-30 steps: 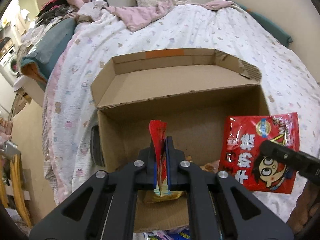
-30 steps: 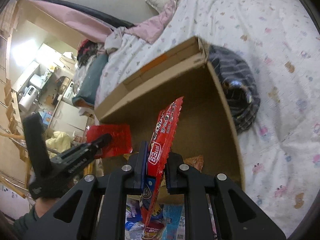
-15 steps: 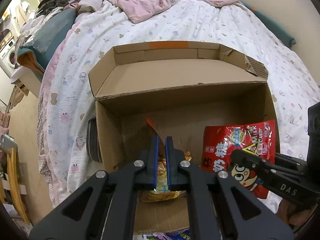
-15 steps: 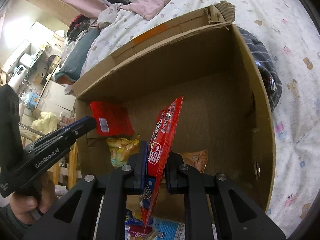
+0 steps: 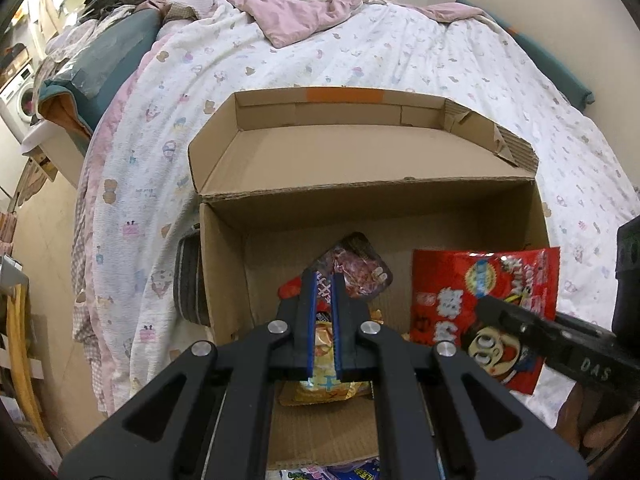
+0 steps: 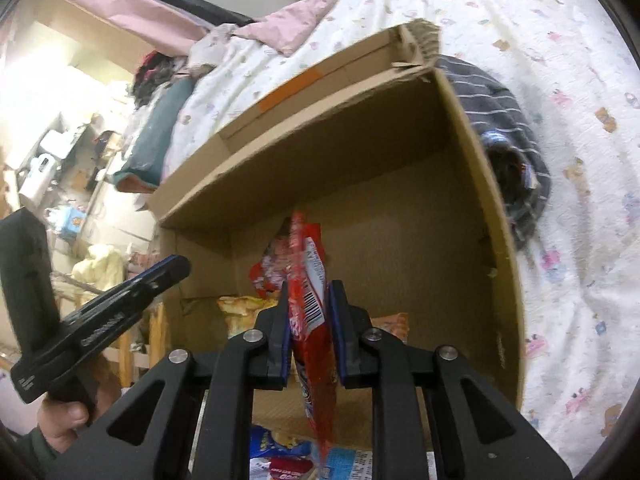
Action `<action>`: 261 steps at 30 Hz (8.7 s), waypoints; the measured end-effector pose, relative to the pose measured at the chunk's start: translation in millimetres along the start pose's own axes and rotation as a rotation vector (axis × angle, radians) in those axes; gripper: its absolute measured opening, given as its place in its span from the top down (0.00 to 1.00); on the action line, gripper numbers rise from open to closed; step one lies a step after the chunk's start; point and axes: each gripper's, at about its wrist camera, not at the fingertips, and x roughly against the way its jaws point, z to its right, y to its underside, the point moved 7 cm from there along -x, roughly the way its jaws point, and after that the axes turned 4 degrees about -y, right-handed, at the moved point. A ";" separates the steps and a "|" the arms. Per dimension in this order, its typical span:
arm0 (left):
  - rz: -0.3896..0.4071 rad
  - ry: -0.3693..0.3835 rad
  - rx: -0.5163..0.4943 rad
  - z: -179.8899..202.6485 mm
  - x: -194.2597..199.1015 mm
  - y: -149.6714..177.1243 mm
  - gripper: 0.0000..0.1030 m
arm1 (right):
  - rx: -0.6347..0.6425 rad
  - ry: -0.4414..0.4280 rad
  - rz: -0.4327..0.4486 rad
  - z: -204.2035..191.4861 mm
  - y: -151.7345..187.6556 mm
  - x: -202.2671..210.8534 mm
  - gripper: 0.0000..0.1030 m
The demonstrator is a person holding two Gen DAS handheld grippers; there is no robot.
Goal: Organize snacks
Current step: 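Carry both red packets over the box and lower them inside, then open both grippers to release the red packets and withdraw, then grasp a blue-white chip bag with the right gripper while the left gripper grasps a blue-white snack bag, then carry both blue-white bags over the box and lower them inside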
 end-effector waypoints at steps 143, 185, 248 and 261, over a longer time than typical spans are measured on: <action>-0.205 -0.047 0.085 -77.3 36.8 150.6 0.00 | -0.070 0.230 -0.221 37.2 146.7 41.7 0.37; -0.298 0.008 -0.189 2.0 54.6 216.7 0.56 | -0.071 0.038 -0.086 7.8 136.9 90.1 0.37; 0.044 0.005 -0.026 -10.5 64.9 32.9 0.56 | 0.009 -0.060 0.158 -37.4 31.3 99.7 0.37; 0.037 0.009 -0.047 10.0 10.4 6.5 0.56 | 0.052 -0.012 0.125 -25.9 -9.8 52.0 0.37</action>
